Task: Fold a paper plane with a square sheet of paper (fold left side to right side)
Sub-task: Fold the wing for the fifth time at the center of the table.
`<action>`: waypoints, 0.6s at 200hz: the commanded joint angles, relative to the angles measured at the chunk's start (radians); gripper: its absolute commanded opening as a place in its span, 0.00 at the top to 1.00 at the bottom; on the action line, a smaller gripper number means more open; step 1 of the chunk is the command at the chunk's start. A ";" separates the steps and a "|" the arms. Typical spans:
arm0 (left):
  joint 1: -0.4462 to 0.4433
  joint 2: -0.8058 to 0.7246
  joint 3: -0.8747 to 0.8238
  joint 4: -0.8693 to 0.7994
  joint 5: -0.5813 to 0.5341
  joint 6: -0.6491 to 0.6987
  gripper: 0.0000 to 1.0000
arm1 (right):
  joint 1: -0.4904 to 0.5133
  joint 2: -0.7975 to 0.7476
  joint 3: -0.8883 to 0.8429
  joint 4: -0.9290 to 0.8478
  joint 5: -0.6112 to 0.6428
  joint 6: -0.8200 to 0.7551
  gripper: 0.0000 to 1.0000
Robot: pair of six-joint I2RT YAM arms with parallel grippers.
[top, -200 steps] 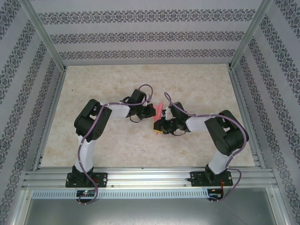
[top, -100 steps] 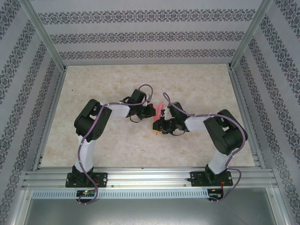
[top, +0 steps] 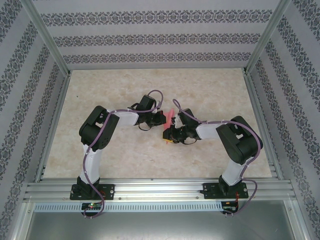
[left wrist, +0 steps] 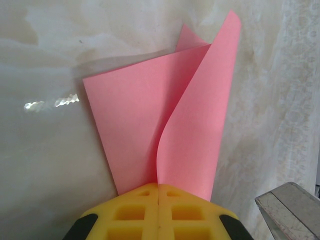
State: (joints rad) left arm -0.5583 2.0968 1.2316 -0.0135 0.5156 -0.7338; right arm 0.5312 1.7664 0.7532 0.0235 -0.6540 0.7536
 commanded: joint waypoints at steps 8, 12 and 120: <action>0.009 0.054 0.005 -0.022 -0.048 0.020 0.96 | 0.025 0.029 0.007 -0.126 0.054 -0.056 0.76; 0.009 0.055 0.005 -0.023 -0.049 0.020 0.96 | 0.028 0.027 0.006 -0.134 0.053 -0.058 0.76; 0.020 0.067 0.000 -0.026 -0.059 0.013 0.97 | 0.103 -0.036 -0.045 -0.195 0.071 -0.062 0.75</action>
State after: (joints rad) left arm -0.5564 2.1002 1.2339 -0.0135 0.5198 -0.7338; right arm 0.5903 1.7412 0.7666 -0.0364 -0.5583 0.7010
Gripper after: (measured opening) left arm 0.058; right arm 0.250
